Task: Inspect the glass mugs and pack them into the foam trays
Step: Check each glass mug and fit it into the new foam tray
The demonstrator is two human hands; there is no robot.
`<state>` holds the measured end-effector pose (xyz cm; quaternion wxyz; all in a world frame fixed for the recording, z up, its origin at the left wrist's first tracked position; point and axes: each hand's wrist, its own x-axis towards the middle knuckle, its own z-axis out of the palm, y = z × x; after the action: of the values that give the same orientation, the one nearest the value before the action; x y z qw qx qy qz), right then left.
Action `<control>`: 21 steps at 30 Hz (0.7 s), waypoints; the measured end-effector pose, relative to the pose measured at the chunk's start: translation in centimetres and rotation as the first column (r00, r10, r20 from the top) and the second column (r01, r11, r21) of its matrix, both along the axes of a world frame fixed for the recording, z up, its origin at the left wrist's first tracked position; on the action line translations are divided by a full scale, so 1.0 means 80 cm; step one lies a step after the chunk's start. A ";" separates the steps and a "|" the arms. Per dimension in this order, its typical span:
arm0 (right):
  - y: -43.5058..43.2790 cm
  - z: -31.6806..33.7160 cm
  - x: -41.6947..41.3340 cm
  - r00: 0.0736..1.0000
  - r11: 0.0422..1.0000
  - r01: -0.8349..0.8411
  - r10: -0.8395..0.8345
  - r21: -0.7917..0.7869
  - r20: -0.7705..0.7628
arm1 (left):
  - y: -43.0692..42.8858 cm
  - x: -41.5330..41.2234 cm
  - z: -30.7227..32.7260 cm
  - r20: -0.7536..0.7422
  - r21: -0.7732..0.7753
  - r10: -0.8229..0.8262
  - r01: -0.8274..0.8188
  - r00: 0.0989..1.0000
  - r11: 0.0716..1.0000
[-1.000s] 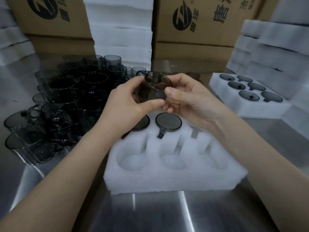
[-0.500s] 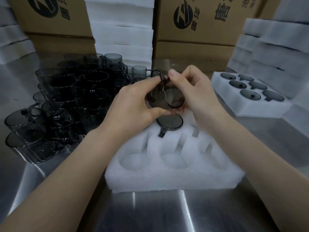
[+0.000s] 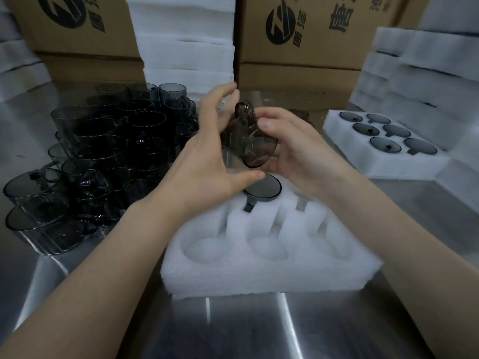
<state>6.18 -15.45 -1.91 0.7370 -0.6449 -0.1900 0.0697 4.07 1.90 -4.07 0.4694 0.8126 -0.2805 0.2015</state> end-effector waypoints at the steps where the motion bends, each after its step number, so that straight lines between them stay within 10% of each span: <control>1: 0.000 -0.001 0.001 1.000 1.000 0.003 -0.003 0.000 0.019 | 0.001 0.001 0.000 -0.024 0.004 -0.003 0.003 1.000 1.000; 7: 0.009 -0.007 0.000 0.970 0.994 0.043 -0.018 -0.099 0.242 | -0.003 0.003 -0.001 0.015 -0.062 0.099 -0.098 0.995 0.993; 21: 0.013 -0.001 -0.011 0.963 0.983 0.154 -0.125 -0.105 0.237 | -0.001 -0.001 0.002 0.083 -0.033 0.101 -0.098 0.991 0.995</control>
<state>5.29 -14.43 -1.99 0.6721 -0.7045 -0.2233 -0.0458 4.03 1.85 -3.94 0.4579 0.8096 -0.2565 0.2628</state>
